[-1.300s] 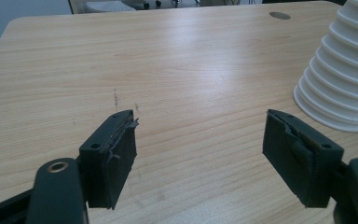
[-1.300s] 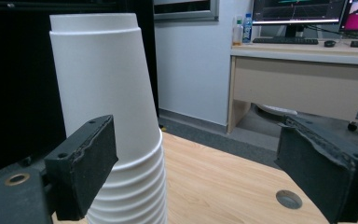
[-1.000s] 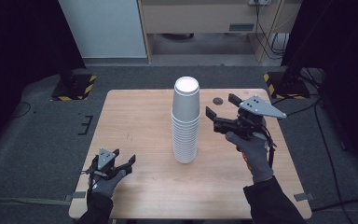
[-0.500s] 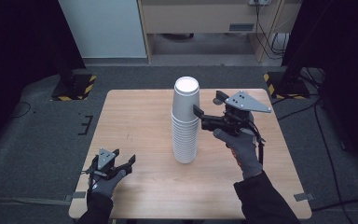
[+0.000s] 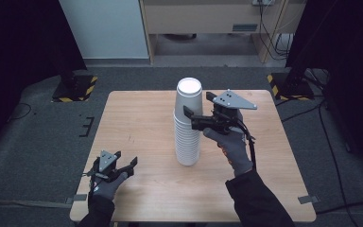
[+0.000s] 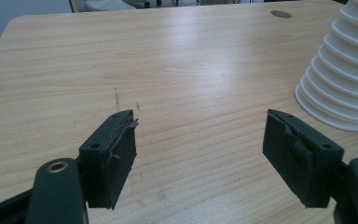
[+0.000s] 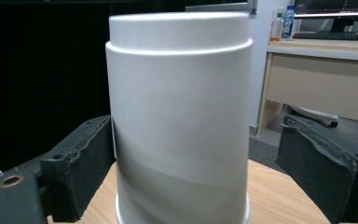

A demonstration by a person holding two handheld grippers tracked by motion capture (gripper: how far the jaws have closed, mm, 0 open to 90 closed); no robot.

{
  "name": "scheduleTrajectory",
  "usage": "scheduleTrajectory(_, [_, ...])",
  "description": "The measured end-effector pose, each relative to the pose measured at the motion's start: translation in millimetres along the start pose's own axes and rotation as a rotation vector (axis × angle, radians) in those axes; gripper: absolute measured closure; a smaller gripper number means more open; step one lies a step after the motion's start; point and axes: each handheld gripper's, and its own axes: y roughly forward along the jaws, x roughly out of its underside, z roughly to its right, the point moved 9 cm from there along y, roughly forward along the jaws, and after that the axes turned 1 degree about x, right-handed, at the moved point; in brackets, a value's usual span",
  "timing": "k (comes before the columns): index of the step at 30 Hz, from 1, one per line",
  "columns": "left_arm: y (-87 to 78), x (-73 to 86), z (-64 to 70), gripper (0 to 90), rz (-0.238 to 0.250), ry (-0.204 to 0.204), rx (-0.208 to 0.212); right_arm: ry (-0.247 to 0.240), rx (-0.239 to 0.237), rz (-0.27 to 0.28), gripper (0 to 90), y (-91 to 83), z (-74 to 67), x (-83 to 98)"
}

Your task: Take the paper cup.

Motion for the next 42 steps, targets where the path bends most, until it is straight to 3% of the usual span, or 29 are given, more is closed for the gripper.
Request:
scheduleTrajectory(10, [-0.1, -0.2, -0.1, 24.4, 0.001, 0.000, 0.000, 0.000, -0.012, -0.018, 10.8, 16.7, -6.4, 7.0])
scheduleTrajectory(22, [0.0, -0.3, 0.1, 24.4, 0.001, 0.002, 0.001, 0.008, 0.006, -0.044, 12.0, 32.6, -6.6, 15.3])
scheduleTrajectory(35, [0.1, -0.2, 0.1, 24.3, 0.000, 0.003, 0.001, -0.005, 0.013, -0.043, 14.0, 33.2, -7.4, 13.2])
scheduleTrajectory(42, [-0.3, -0.2, 0.3, 24.3, -0.002, 0.007, 0.001, 0.007, 0.018, 0.002, 14.0, 30.1, -7.3, -2.6])
